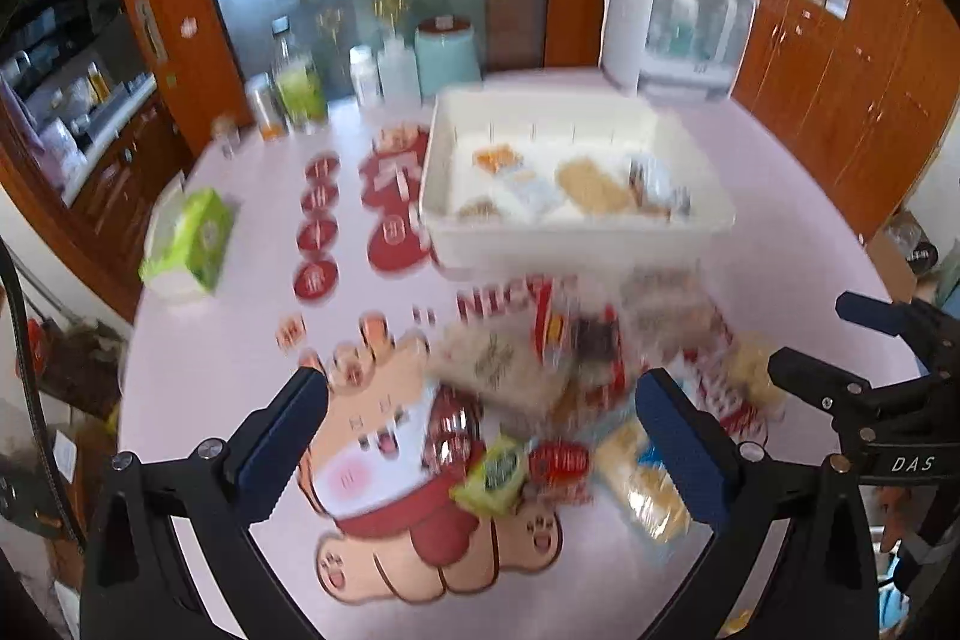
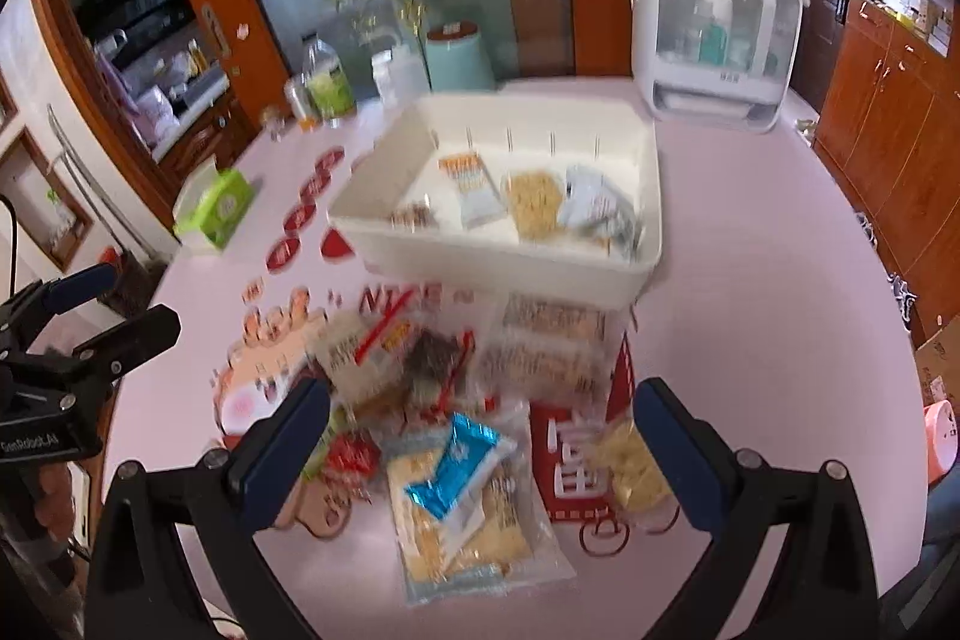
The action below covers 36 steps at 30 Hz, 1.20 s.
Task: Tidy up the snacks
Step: 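Withdraw both open grippers back toward the snack pile, then grasp the blue-wrapped biscuit with the right gripper while the left grasps another red bread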
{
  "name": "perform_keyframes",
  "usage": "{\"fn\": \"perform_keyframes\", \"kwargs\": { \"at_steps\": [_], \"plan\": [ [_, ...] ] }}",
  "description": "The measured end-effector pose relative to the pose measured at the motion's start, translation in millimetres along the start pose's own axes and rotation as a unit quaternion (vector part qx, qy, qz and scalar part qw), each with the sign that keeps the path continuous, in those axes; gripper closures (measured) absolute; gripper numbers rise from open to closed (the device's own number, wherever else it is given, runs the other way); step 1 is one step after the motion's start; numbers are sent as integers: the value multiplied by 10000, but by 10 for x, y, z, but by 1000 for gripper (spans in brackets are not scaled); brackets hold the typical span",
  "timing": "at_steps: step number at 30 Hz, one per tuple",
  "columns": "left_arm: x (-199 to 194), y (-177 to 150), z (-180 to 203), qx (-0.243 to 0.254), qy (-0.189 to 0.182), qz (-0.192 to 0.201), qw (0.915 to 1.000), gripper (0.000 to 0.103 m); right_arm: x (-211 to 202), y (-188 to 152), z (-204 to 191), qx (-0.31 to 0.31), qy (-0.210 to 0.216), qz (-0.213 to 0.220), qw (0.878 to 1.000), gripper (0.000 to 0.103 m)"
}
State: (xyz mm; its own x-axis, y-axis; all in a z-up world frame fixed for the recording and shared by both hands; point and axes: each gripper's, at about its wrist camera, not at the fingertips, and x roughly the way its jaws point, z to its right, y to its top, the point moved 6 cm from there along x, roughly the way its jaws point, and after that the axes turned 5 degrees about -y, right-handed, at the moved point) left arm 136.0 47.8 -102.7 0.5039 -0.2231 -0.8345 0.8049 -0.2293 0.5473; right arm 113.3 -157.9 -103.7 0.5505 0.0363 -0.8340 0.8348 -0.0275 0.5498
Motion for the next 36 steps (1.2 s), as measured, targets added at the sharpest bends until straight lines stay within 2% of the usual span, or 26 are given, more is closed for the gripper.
{"fn": "perform_keyframes", "kwargs": {
  "at_steps": [5, 9, 13, 16, 18, 20, 25, 28, 30, 33, 34, 35, 36],
  "plan": [
    [328, -415, -4, -100, -230, -465, 9986, 1, 290, -386, -61, -120, -10, -470, 9988, 1],
    [571, -652, 80, -30, -321, -682, 9972, 1, 454, -589, -69, -113, -6, -743, 9972, 2],
    [805, -773, 158, 49, -385, -767, 9963, 2, 621, -665, -75, -38, 30, -907, 9959, 15],
    [1020, -840, 184, -53, -488, -935, 9944, 5, 782, -695, -53, 155, 79, -1084, 9940, 18],
    [1148, -877, 208, -148, -511, -1045, 9931, 6, 891, -703, -50, 256, 156, -1205, 9923, 25],
    [1235, -905, 233, -214, -533, -1116, 9921, 9, 1016, -735, -51, 321, 162, -1367, 9900, 37],
    [1392, -929, 266, -281, -481, -1234, 9908, 11, 1227, -772, -83, 392, 253, -1551, 9868, 40],
    [1464, -943, 274, -343, -490, -1322, 9894, 22, 1270, -748, -107, 323, 244, -1550, 9871, 40],
    [1490, -941, 280, -328, -394, -1298, 9902, 26, 1291, -731, -121, 252, 240, -1555, 9872, 41],
    [1511, -916, 313, -264, -367, -1289, 9906, 32, 1315, -712, -148, 144, 246, -1536, 9877, 53],
    [1510, -905, 327, -248, -385, -1272, 9908, 39, 1319, -709, -156, 92, 227, -1532, 9879, 68],
    [1506, -893, 349, -226, -423, -1259, 9909, 48, 1323, -709, -174, 43, 255, -1544, 9877, 69],
    [1495, -877, 376, -189, -449, -1233, 9912, 52, 1326, -707, -183, -3, 239, -1547, 9877, 69]
  ]
}}
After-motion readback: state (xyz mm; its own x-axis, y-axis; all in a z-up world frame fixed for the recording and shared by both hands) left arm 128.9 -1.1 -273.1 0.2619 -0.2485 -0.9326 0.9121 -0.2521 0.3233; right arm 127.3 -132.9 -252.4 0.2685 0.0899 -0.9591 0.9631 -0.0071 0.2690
